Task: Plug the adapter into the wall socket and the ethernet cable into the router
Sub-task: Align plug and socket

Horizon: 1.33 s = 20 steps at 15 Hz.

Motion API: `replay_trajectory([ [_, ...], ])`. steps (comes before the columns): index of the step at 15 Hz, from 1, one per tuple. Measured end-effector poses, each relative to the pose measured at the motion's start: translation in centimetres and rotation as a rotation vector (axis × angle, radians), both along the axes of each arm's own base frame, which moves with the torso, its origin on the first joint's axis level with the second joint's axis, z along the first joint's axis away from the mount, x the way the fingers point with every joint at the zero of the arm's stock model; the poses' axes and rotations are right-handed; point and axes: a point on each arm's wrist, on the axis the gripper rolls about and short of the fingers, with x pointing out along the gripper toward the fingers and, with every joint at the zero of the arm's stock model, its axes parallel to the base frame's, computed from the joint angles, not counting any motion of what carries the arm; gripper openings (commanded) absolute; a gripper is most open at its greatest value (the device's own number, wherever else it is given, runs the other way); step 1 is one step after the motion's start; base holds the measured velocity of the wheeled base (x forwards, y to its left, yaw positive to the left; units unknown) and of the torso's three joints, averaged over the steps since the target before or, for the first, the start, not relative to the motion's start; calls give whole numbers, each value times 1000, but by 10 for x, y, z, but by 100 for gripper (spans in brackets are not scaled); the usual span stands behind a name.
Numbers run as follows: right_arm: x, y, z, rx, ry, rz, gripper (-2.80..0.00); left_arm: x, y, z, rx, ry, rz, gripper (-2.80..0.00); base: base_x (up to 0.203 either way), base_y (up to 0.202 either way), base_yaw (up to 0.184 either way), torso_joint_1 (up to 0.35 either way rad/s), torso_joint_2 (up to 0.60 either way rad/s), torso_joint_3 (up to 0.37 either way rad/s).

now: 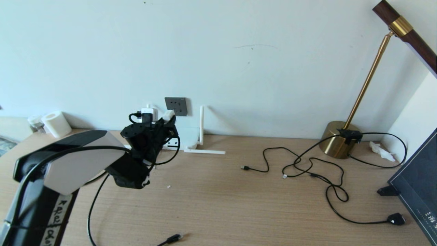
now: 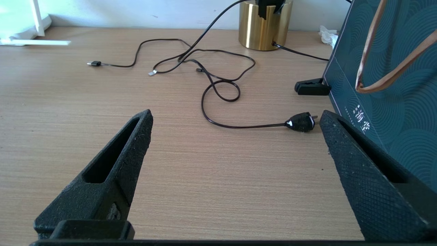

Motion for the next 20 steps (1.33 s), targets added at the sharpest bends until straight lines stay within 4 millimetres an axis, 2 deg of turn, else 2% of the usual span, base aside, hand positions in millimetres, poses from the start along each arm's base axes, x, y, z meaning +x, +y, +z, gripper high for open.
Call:
replay_trajectory([
  [8, 0, 0, 0, 0, 0, 0, 0, 20, 0, 1, 24, 10, 14, -280, 0, 0, 0, 0, 0, 0],
  [20, 0, 0, 0, 0, 0, 0, 0, 24, -1, 3, 37, -14, 23, -280, 0, 0, 0, 0, 0, 0],
])
